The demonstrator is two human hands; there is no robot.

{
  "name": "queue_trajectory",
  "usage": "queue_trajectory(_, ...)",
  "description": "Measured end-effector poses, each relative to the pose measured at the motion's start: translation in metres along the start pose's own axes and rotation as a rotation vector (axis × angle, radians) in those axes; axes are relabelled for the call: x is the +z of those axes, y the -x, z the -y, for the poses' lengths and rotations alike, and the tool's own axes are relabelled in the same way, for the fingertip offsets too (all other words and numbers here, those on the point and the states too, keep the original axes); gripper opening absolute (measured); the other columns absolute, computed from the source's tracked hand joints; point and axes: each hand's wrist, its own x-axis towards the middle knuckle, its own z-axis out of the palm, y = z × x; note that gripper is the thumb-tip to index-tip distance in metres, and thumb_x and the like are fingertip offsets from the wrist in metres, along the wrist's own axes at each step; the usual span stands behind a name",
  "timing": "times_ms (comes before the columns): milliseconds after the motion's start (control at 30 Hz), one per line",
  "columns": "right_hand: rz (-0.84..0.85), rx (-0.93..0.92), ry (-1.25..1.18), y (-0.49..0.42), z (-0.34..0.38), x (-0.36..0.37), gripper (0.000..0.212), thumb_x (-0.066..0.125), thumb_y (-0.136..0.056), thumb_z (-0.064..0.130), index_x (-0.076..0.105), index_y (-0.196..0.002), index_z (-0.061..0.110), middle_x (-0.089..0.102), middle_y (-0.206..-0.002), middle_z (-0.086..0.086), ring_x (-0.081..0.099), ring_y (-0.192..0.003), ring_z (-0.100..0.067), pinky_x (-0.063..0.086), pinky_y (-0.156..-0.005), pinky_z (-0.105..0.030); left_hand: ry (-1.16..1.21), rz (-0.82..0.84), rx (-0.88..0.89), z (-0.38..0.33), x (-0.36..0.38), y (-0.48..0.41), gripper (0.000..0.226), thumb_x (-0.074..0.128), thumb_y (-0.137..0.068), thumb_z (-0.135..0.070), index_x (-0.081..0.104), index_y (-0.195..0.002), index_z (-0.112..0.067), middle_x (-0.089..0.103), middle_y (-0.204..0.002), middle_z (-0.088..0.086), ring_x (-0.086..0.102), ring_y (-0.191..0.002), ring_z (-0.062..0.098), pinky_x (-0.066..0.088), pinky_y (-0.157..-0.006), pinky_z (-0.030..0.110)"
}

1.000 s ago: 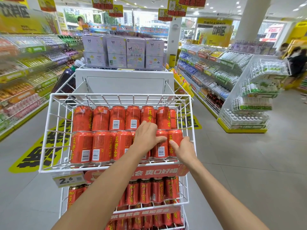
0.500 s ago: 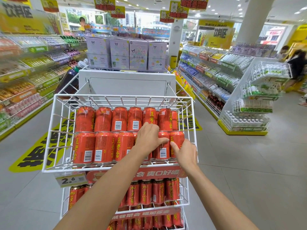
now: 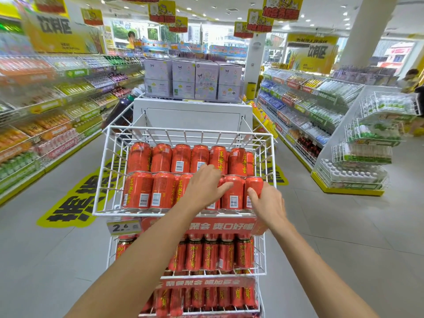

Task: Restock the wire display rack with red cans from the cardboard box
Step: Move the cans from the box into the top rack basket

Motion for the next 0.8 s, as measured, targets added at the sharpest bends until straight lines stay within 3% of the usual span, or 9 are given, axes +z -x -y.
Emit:
queue_trajectory(133,0.059,-0.227,0.149,0.012,0.012,-0.022,0.037,0.054,-0.104,0.050,0.062,-0.101,0.014,0.065,-0.102,-0.004,0.063,-0.099,-0.028,0.052,-0.083,-0.041,-0.072,0.049,0.012,0.001,-0.019,0.034,0.052,0.051,-0.099,-0.062,0.062,-0.100,-0.012,0.062,-0.104,0.007,0.057,-0.109,0.026,0.049,-0.093,0.039)
queue_trajectory(233,0.178,-0.363,0.302,0.027,0.022,-0.031,0.058,0.047,-0.104,0.057,0.057,-0.136,0.009,0.058,-0.139,-0.013,0.051,-0.134,-0.030,0.045,-0.110,-0.043,-0.145,0.094,0.008,0.002,-0.032,0.060,0.059,0.048,-0.099,-0.065,0.061,-0.114,-0.010,0.064,-0.116,0.011,0.056,-0.115,0.029,0.047,-0.097,0.041)
queue_trajectory(333,0.226,-0.391,0.319,0.052,0.035,-0.040,0.074,0.042,-0.104,0.063,0.042,-0.155,0.009,0.042,-0.160,-0.014,0.036,-0.151,-0.029,0.032,-0.124,-0.044,-0.203,0.135,0.000,0.005,-0.046,0.086,0.060,0.044,-0.099,-0.066,0.060,-0.111,-0.010,0.063,-0.116,0.011,0.056,-0.114,0.030,0.047,-0.098,0.042)
queue_trajectory(533,0.235,-0.377,0.425,0.116,0.058,-0.056,0.080,0.037,-0.105,0.064,0.028,-0.164,0.010,0.029,-0.169,-0.014,0.024,-0.157,-0.031,0.023,-0.128,-0.046,-0.276,0.151,0.068,0.010,-0.079,0.140,0.065,0.040,-0.101,-0.068,0.061,-0.121,-0.009,0.064,-0.123,0.011,0.056,-0.117,0.031,0.046,-0.102,0.045)
queue_trajectory(700,0.234,-0.368,0.435,0.184,0.079,-0.057,0.075,0.042,-0.105,0.060,0.033,-0.161,0.010,0.035,-0.164,-0.017,0.030,-0.153,-0.034,0.029,-0.124,-0.051,-0.232,0.153,0.125,0.021,-0.102,0.205,0.062,0.042,-0.100,-0.065,0.062,-0.119,-0.009,0.065,-0.116,0.013,0.059,-0.112,0.033,0.048,-0.096,0.046)
queue_trajectory(800,0.268,-0.381,0.442,0.226,0.078,-0.042,0.075,0.042,-0.104,0.060,0.033,-0.161,0.012,0.038,-0.162,-0.016,0.033,-0.151,-0.035,0.032,-0.121,-0.055,-0.216,0.179,0.124,0.029,-0.098,0.244,0.059,0.043,-0.100,-0.067,0.061,-0.107,-0.011,0.065,-0.112,0.012,0.060,-0.108,0.032,0.050,-0.092,0.048)
